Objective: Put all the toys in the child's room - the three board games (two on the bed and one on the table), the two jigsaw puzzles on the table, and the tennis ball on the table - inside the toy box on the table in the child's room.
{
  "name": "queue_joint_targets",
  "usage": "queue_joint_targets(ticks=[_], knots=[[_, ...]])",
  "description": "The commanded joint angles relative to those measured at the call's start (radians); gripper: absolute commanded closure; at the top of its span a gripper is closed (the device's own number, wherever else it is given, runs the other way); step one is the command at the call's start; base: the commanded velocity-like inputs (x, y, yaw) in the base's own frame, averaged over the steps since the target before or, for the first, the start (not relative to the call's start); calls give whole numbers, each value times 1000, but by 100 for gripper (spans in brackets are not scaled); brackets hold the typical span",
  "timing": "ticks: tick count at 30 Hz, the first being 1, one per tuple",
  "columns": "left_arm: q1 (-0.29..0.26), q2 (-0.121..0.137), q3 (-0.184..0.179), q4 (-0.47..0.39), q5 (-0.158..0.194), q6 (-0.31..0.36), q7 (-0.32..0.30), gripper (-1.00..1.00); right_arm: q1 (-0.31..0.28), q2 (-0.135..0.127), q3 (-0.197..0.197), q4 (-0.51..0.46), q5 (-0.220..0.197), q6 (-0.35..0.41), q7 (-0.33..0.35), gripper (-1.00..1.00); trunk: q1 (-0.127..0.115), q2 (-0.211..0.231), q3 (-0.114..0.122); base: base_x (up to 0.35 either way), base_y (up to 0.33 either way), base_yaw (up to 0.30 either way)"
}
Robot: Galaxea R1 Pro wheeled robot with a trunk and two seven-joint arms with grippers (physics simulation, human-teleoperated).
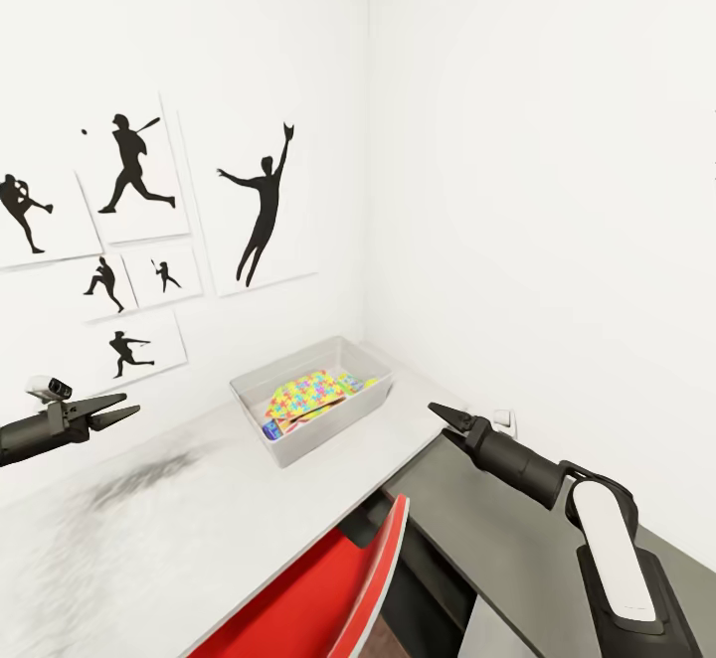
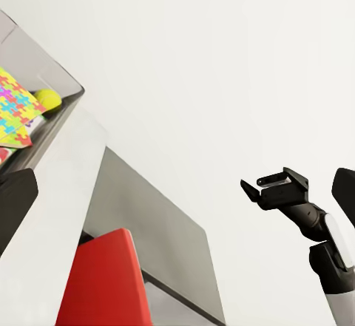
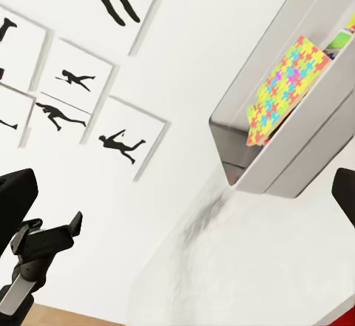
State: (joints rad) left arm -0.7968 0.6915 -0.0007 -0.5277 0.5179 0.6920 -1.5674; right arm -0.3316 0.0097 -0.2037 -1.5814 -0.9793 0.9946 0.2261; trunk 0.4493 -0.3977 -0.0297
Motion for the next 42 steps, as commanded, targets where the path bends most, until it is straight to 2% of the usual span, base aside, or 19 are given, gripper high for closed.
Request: queue_joint_targets(ticks=[1, 14, 25, 42], knots=[[-1, 0, -1, 0, 1, 11, -3, -100, -1, 1, -3, 0, 10, 6, 10, -100, 1, -2, -1, 0, 0, 0], [-1, 2, -1, 0, 1, 11, -3, -100, -1, 1, -5, 1, 10, 6, 10, -100, 1, -2, 1, -16, 0, 0], [-1, 3, -1, 0, 1, 11, -3, -100, -1, 0, -6, 1, 10, 6, 10, -100, 1, -2, 1, -172, 42, -9], [-1, 5, 2, 0, 1, 11, -3, -100, -1, -1, -6, 3, 10, 6, 10, -100, 1, -2, -13, -207, 15, -204]])
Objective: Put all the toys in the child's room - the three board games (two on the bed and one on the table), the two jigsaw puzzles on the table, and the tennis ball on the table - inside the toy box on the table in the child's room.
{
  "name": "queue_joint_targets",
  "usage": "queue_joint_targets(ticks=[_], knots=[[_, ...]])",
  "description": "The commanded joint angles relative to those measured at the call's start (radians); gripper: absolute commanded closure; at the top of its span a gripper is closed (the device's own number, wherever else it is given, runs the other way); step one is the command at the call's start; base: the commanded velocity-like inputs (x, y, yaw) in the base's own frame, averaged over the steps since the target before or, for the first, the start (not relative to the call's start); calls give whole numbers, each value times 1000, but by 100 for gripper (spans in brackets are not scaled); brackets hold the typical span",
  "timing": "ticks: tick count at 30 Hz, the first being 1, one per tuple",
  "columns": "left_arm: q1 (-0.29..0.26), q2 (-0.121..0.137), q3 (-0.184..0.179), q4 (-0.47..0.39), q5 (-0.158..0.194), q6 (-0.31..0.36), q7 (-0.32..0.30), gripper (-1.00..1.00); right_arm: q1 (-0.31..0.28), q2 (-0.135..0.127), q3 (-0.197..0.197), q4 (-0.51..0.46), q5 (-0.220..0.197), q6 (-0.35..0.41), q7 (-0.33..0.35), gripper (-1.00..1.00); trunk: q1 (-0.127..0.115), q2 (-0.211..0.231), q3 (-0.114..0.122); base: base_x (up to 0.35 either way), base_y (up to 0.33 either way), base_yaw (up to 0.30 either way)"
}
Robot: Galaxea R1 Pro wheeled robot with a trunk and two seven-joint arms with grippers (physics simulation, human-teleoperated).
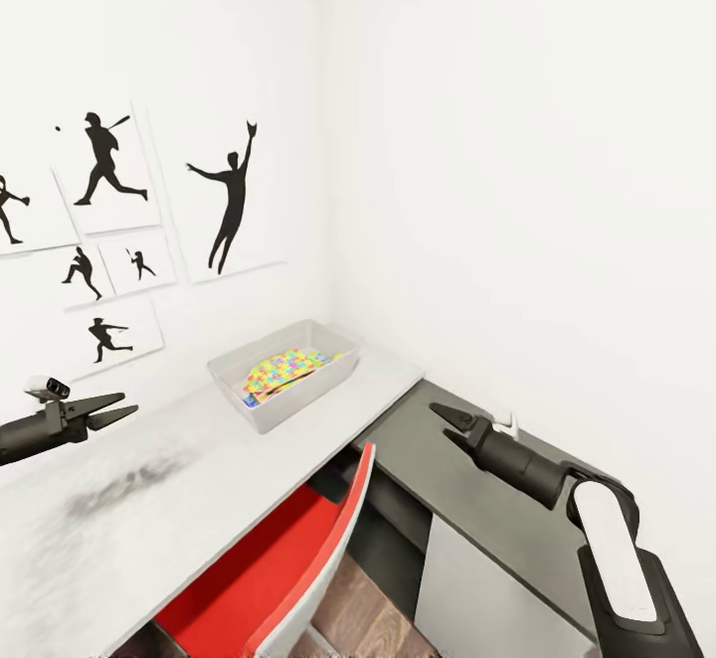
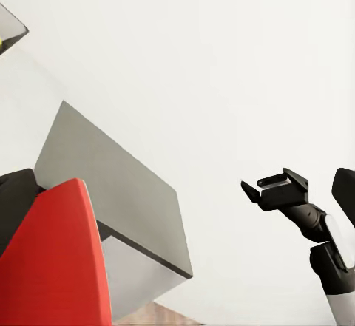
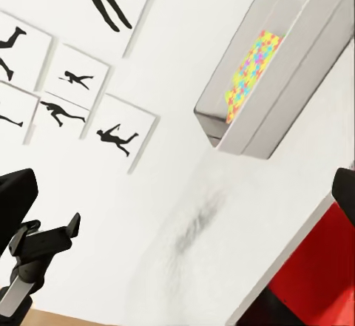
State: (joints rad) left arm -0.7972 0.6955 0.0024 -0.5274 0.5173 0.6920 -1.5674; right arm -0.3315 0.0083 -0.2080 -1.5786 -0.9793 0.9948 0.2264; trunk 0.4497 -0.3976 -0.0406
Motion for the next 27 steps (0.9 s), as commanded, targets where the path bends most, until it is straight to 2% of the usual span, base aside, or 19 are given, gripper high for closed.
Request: queue_joint_targets(ticks=[1, 27], knots=[[0, 1, -1, 0, 1, 11, -3, -100, -1, 1, -2, 0, 10, 5, 10, -100, 0, -2, -3, -145, 4, -227], [0, 1, -1, 0, 1, 11, -3, -100, -1, 1, -13, 0, 10, -27, 8, -100, 0, -2, -28, -119, 0, -228]])
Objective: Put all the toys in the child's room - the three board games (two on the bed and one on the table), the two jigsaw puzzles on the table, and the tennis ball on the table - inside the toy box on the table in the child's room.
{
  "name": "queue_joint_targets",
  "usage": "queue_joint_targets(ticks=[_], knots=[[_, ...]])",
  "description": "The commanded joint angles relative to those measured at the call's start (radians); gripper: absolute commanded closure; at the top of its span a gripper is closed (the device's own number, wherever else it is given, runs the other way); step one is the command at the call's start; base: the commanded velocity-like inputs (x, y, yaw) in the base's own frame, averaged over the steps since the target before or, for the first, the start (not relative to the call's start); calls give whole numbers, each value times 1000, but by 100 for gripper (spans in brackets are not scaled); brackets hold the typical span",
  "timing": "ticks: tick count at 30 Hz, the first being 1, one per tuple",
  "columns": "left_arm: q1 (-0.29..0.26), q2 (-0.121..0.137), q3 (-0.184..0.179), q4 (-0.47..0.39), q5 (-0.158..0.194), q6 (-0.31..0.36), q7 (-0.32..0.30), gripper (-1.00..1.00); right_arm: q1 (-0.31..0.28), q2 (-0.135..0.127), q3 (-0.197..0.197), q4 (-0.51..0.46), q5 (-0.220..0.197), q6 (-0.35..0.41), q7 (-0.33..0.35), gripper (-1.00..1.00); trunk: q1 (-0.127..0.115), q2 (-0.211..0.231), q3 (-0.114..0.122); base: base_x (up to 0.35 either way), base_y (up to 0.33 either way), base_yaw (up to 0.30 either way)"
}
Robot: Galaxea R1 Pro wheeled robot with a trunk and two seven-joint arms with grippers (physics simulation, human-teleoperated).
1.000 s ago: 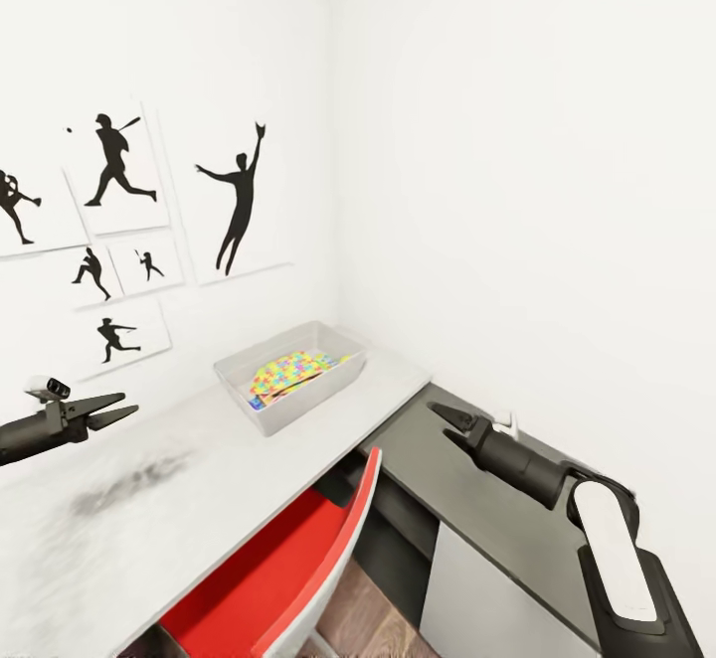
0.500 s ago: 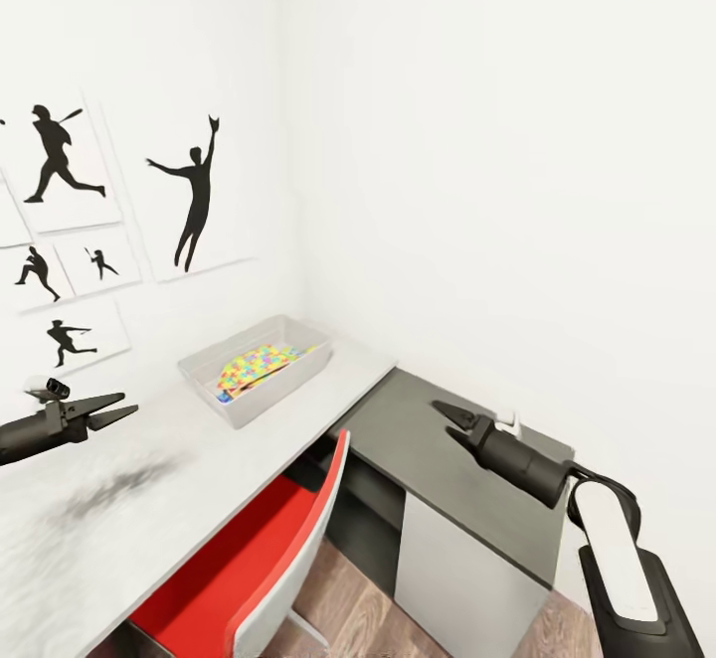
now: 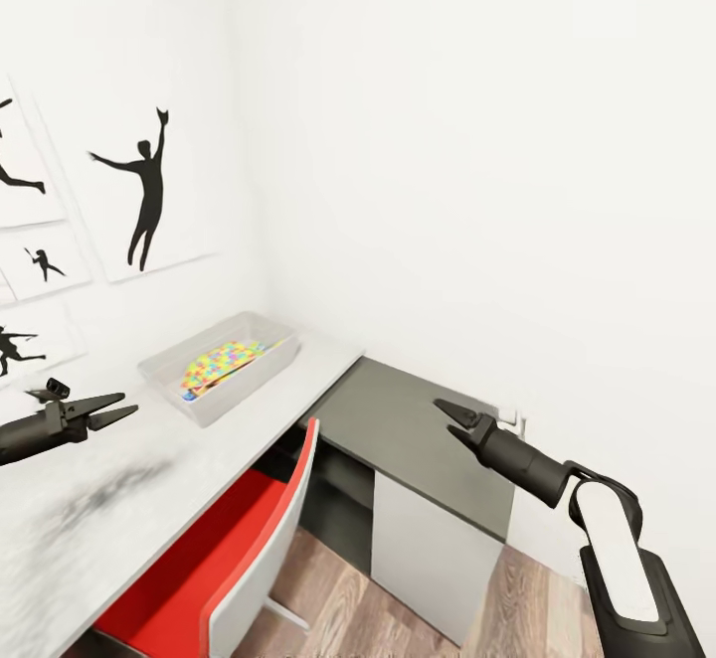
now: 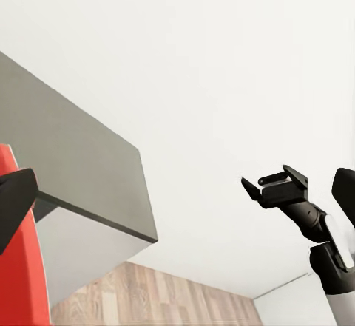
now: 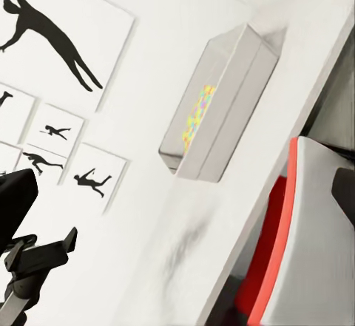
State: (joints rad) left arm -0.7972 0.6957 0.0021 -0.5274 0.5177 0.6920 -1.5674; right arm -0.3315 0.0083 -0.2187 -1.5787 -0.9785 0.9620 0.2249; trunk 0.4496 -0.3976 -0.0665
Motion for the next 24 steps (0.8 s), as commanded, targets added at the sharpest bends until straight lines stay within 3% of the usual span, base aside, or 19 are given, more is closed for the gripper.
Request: queue_joint_targets(ticks=[1, 13, 24], knots=[[0, 1, -1, 0, 1, 11, -3, -100, -1, 1, -2, 0, 9, 6, 10, -100, 0, -2, -3, -109, 0, -228], [0, 1, -1, 0, 1, 11, -3, -100, -1, 1, -3, 0, 9, 6, 9, -100, 0, -2, -15, -114, 0, -228], [0, 1, -1, 0, 1, 11, -3, -100, -1, 1, -4, 0, 8, 7, 10, -100, 0, -2, -20, -15, 0, -157]])
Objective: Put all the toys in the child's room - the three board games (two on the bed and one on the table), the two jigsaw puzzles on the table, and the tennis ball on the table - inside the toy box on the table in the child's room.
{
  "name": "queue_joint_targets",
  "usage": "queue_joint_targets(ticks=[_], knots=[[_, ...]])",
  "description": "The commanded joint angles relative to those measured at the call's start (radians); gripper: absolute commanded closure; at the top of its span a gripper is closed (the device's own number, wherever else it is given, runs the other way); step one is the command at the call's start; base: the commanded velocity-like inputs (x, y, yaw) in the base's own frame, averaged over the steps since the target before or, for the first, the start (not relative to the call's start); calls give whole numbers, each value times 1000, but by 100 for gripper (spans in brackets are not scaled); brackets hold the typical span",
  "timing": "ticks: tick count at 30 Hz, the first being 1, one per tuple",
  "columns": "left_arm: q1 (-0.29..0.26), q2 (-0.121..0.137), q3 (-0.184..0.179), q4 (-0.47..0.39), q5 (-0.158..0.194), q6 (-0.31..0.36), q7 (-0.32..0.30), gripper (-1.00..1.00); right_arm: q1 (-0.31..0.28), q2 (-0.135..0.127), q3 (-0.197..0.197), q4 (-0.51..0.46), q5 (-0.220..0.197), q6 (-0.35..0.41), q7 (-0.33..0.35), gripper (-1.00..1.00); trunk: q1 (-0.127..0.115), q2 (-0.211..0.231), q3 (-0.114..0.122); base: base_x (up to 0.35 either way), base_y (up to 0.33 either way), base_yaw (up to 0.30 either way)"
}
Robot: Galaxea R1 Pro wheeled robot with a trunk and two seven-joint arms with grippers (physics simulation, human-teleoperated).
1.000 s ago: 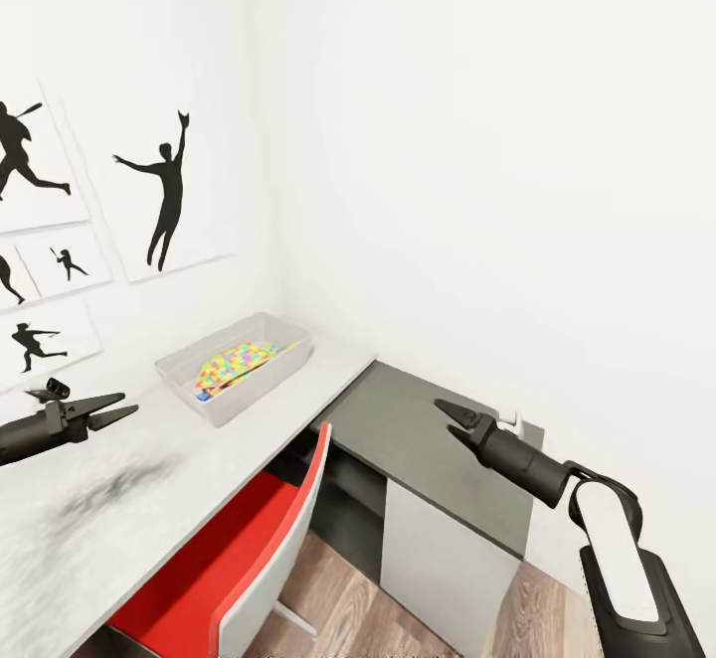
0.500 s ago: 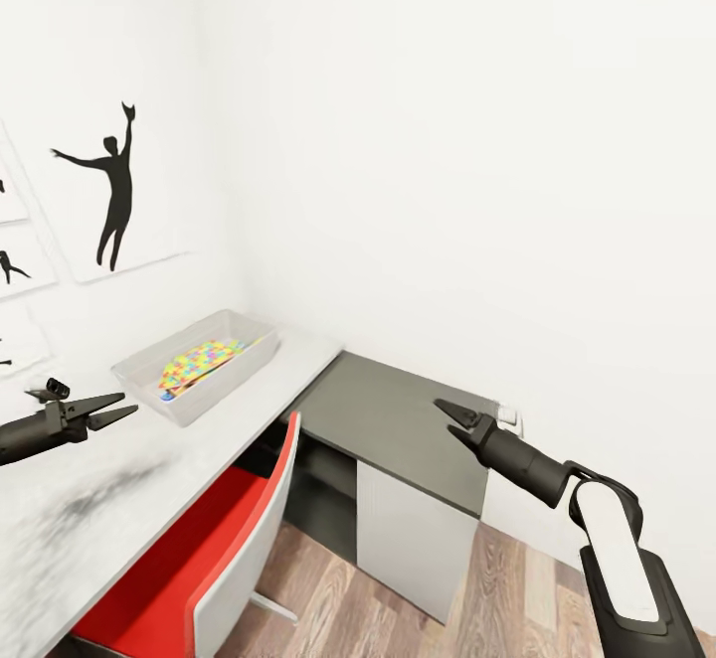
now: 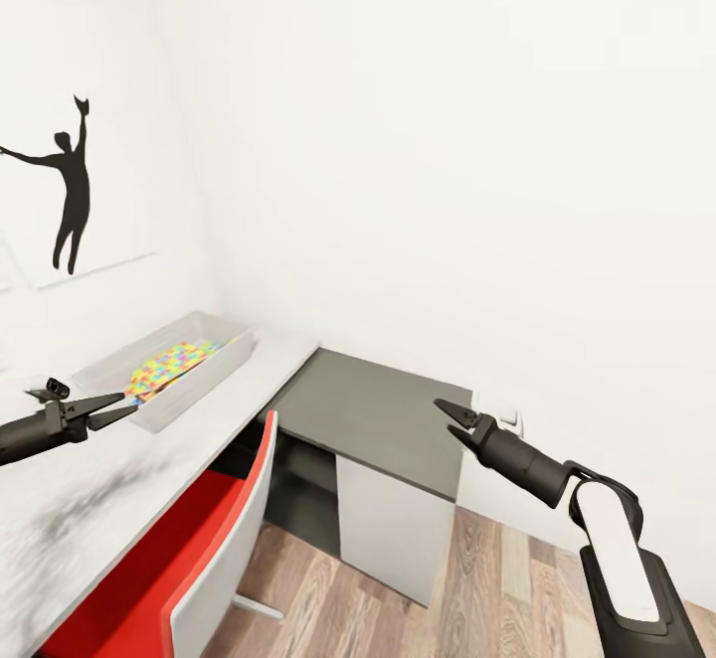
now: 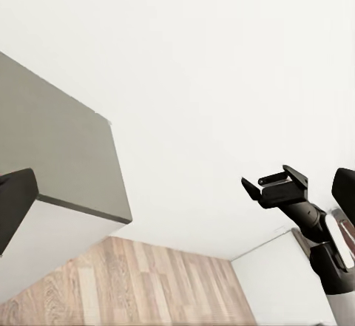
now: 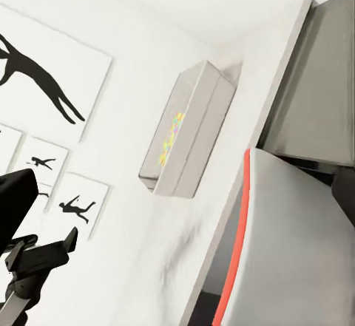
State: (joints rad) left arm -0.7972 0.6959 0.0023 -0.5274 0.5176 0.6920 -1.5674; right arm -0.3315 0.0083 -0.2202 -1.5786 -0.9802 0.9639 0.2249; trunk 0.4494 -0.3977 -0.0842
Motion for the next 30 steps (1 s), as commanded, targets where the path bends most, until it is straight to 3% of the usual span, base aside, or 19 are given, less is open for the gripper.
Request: queue_joint_targets(ticks=[1, 30], knots=[[-1, 1, -1, 0, 1, 11, -3, -100, -1, 1, -2, 0, 9, 6, 10, -100, 1, -2, -2, -56, 14, -244], [-1, 1, 0, 0, 1, 11, -3, -100, -1, 0, -2, 2, 9, 6, 10, -100, 1, -2, -2, -36, 18, -274]])
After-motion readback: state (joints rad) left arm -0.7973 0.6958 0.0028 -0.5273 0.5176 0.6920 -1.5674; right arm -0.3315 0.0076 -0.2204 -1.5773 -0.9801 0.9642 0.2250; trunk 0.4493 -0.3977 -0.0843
